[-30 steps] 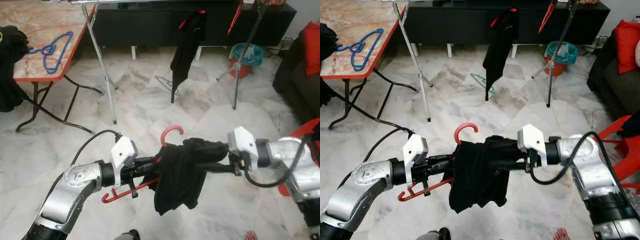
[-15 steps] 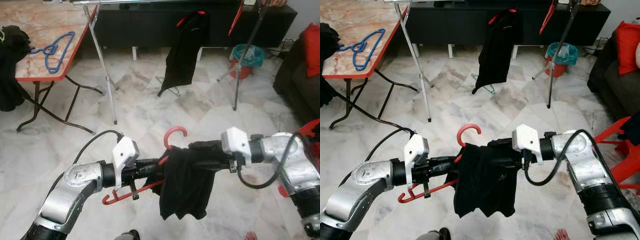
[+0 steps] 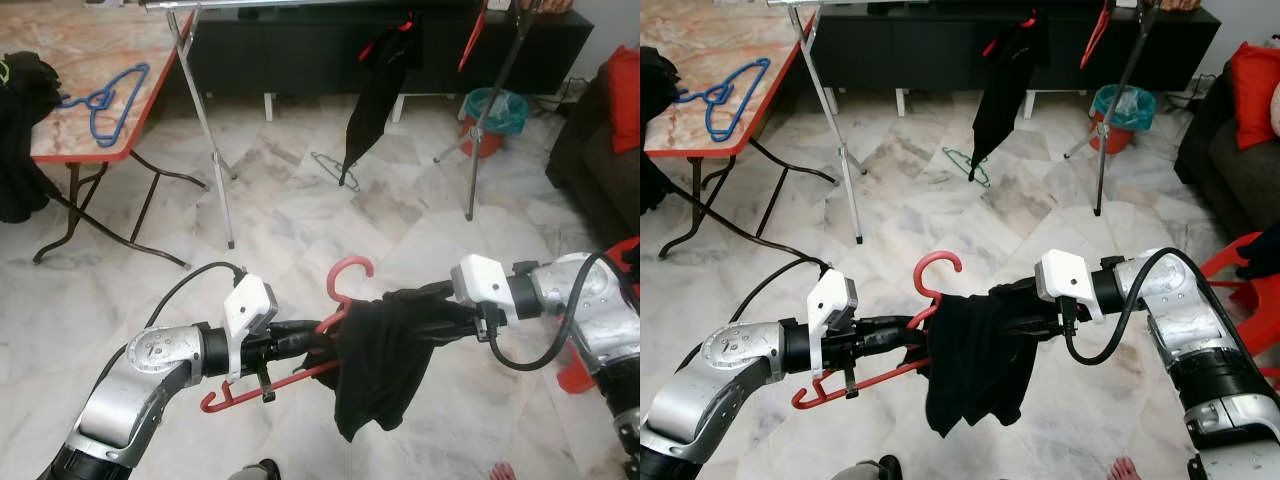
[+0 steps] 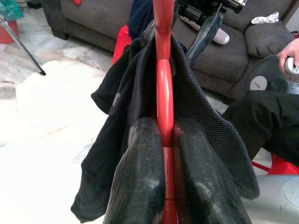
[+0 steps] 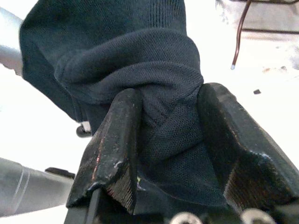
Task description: Hang hanger
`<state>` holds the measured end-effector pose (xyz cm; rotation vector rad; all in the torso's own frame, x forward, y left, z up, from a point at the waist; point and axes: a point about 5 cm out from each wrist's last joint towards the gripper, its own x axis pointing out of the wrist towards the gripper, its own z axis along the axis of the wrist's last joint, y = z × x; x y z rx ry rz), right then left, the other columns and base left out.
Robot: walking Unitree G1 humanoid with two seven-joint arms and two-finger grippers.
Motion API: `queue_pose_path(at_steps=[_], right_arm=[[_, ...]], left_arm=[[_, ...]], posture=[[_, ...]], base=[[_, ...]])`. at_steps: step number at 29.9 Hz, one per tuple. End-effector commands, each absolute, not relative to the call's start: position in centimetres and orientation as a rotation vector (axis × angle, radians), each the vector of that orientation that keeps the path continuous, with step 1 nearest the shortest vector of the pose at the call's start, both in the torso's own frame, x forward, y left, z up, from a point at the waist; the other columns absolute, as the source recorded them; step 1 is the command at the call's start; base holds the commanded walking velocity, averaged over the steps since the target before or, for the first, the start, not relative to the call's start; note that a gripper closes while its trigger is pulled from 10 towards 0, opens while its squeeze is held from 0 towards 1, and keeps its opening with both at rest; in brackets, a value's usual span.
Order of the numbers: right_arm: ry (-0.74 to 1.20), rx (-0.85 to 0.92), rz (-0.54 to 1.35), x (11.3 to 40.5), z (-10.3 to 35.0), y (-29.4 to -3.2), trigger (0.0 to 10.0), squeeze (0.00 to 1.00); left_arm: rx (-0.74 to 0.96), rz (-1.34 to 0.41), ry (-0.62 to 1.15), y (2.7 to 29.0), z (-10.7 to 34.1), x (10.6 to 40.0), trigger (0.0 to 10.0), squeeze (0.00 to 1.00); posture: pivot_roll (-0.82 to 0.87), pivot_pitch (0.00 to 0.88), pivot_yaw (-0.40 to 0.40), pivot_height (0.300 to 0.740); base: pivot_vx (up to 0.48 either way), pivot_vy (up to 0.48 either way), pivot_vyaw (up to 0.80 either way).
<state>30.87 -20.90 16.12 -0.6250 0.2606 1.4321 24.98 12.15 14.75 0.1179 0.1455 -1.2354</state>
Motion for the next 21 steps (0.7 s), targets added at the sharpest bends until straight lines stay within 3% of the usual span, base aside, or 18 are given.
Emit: queue_pose_path(at_steps=[1,6,7,21], right_arm=[[0.344,-0.678,1.419,30.7,15.1,-21.6,10.0,0.0],[0.334,-0.633,1.419,30.9,14.8,-21.3,10.0,0.0],[0.339,-0.608,1.464,30.5,14.6,-21.1,0.0,0.0],[0.378,-0.586,1.58,29.7,13.5,-20.1,0.0,0.0]], left_arm=[[0.134,-1.254,0.045,11.9,16.9,24.9,10.0,0.0],[0.131,-1.249,0.051,12.1,16.7,24.9,10.0,0.0],[0.128,-1.243,0.047,12.1,16.8,25.0,10.0,0.0],[0.12,-1.245,0.033,12.2,17.5,25.1,10.0,0.0]], posture=[[0.02,0.165,-0.001,0.74],[0.02,0.171,0.002,0.74],[0.02,0.176,0.005,0.74],[0.03,0.186,0.011,0.74]], base=[[0.0,0.0,0.0],[0.0,0.0,0.0],[0.0,0.0,0.0],[0.0,0.0,0.0]])
